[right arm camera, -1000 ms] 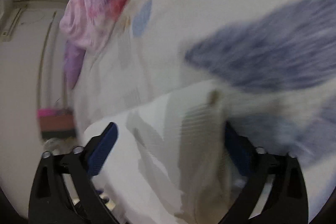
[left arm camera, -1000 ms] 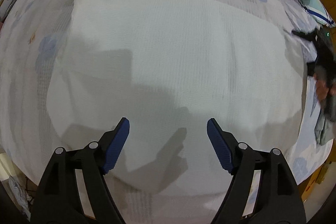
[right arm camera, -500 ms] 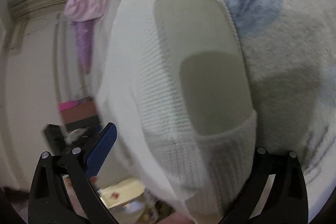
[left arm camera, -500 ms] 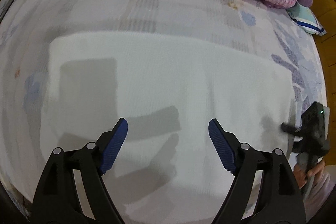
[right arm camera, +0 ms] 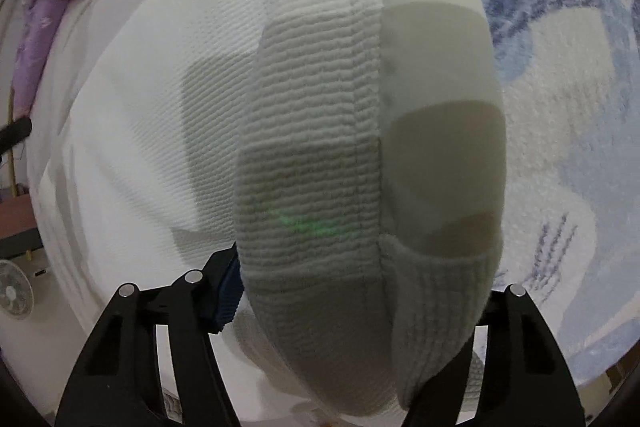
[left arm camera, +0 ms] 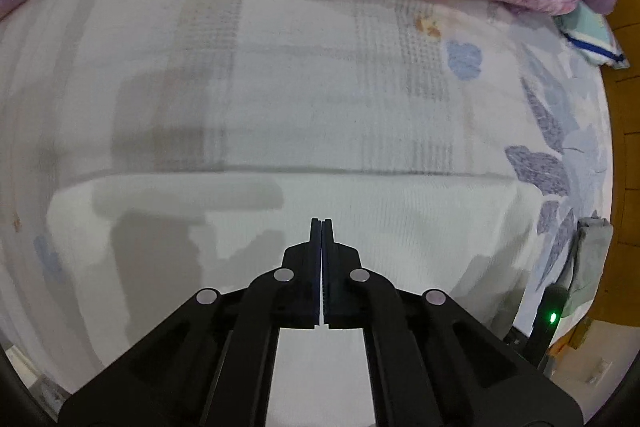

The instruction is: Fold large clothes

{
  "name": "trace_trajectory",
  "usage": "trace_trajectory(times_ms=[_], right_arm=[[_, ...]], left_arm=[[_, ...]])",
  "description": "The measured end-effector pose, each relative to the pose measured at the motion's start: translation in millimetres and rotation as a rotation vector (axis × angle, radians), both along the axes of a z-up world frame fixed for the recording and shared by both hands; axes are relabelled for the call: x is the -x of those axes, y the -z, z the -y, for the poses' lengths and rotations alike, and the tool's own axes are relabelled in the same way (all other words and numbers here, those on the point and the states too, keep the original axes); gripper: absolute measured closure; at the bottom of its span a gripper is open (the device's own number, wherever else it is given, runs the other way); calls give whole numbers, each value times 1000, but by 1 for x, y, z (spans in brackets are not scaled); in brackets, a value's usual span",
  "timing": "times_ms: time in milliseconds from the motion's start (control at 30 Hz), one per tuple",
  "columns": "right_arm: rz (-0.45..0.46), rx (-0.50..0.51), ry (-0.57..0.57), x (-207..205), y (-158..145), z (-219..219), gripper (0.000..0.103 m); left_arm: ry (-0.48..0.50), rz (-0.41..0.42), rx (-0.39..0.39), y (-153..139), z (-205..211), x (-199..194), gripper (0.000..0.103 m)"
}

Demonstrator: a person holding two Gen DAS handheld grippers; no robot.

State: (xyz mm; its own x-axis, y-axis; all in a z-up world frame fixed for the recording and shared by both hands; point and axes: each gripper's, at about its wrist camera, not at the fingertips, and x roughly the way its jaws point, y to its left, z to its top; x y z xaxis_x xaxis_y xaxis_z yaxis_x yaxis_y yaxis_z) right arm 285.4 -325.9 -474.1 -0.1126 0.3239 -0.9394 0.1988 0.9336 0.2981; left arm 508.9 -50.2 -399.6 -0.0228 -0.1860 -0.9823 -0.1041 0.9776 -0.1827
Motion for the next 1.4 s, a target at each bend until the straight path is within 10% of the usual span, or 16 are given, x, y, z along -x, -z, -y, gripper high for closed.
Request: trace_trajectory(times_ms=[167,333,500,567,633,733,833,900,1033,1133,1300,1400], right_arm=[[-5,-2,-9,-5,2,-6,33],[11,8,-26,-6,4,-12,27],[-14,11,-31,-10,6,-15,19],[-5,25,-62,-10,7,-22,13],[0,41,-52,-9,5,-24,12],[-11,35,-50,-4,6,-29,12],[-13,21,-67,-9,9,-28,8],[1,21,-71,-18,15,-25,8],[-5,30,-78,-17,11,-20,11],[10,24,-86,-21,10,-19,11],[50,18,-85,-13,-1,-20,32],[80,-33,-85,-10,-17,-12,65]], left_arm=[[12,-116,-33,86,8,-17,103],[-85,-227,100,87,-17,-9,103],[18,-267,-28,97,7,40,101],[-151,-295,79,108,-16,36,101],[-122,-312,132,106,-25,41,101],[-87,-344,34,80,-12,81,103],[9,-186,-59,91,12,117,102],[-129,-212,-40,94,3,113,103],[-50,-264,-25,63,12,157,103],[-108,-280,0,100,1,220,103],[-42,-207,-14,92,11,258,103],[-70,-150,-17,95,10,259,102]])
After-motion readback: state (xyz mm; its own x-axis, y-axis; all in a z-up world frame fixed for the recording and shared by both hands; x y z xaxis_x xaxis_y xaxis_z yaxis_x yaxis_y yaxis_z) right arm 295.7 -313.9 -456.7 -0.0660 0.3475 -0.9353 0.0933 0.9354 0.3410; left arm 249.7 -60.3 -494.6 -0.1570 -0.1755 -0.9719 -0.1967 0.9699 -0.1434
